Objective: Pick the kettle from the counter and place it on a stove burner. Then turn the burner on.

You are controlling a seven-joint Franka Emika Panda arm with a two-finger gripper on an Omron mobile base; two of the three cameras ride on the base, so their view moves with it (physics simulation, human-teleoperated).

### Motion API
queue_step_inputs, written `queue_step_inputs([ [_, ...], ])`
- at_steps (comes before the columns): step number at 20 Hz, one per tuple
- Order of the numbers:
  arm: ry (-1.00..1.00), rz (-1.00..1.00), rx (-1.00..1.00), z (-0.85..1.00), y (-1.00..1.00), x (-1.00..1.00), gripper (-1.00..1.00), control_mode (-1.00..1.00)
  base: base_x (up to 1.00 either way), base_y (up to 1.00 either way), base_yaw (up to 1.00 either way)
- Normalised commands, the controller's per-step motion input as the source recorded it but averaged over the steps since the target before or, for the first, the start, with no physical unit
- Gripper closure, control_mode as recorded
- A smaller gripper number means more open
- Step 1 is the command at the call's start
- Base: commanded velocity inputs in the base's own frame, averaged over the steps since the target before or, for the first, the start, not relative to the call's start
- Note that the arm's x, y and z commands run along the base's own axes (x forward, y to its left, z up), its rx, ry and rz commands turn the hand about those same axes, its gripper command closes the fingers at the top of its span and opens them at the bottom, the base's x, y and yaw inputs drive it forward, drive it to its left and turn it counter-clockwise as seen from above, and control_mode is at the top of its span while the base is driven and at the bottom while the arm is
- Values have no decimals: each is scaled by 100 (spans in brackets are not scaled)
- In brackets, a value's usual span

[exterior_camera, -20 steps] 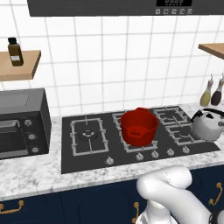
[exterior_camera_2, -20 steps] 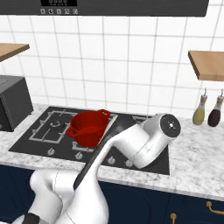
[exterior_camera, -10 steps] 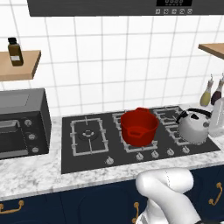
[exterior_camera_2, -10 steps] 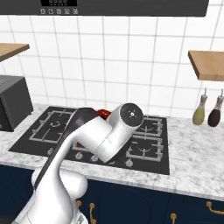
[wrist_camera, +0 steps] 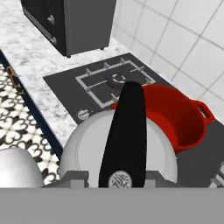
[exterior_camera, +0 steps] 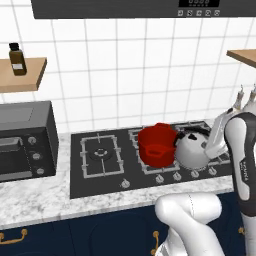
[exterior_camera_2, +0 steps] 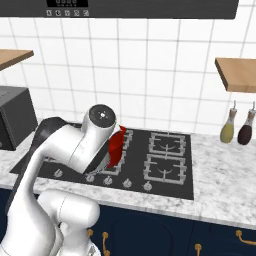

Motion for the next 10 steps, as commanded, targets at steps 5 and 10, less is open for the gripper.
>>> queue_step_inputs([
  [5, 13, 2, 4, 25, 96, 0, 100, -100, 0, 0, 0],
  [10, 11, 0, 3, 10, 94, 0, 100, -100, 0, 0, 0],
])
